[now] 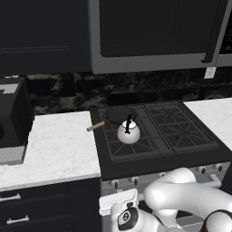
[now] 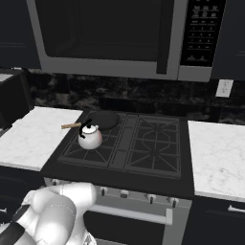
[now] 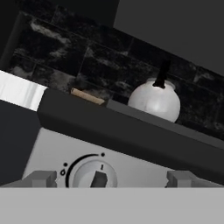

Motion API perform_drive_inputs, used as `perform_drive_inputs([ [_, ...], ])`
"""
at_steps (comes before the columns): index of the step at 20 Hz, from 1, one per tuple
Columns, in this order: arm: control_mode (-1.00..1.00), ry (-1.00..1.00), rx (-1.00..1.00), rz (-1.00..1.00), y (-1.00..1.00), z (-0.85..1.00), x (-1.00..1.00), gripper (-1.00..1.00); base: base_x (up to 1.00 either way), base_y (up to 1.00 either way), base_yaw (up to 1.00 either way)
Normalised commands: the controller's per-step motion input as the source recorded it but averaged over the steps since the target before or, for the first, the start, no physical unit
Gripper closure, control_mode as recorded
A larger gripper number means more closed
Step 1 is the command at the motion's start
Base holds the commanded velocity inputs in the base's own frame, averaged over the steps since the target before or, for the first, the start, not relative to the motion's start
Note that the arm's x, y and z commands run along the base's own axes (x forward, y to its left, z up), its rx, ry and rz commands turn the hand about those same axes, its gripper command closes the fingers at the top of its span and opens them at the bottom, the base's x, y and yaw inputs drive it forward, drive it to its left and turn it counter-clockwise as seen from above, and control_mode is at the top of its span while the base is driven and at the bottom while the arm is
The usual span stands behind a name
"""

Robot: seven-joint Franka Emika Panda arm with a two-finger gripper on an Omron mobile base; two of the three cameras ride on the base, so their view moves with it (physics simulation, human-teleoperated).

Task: Pick the kettle from the counter and place it on a stove burner. Then turn the burner on.

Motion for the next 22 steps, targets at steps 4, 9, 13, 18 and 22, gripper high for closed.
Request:
perform_drive_inputs([
  [4, -1.0, 0.02, 0.07, 0.0, 0.0, 0.01, 0.3, -1.0, 0.0, 0.0, 0.0],
  [9, -1.0, 0.0, 0.05, 0.04, -0.22, -0.06, 0.21, -1.0, 0.0, 0.0, 0.0],
  [13, -1.0, 0.0, 0.06, 0.05, -0.32, -0.07, 0.08, -1.0, 0.0, 0.0, 0.0],
  [18, -1.0, 0.0, 0.0, 0.0, -0.02, -0.02, 0.1, -1.0, 0.0, 0.0, 0.0],
  [22, -1.0, 0.0, 0.02, 0.0, -0.09, -0.03, 0.57, -1.0, 0.0, 0.0, 0.0],
])
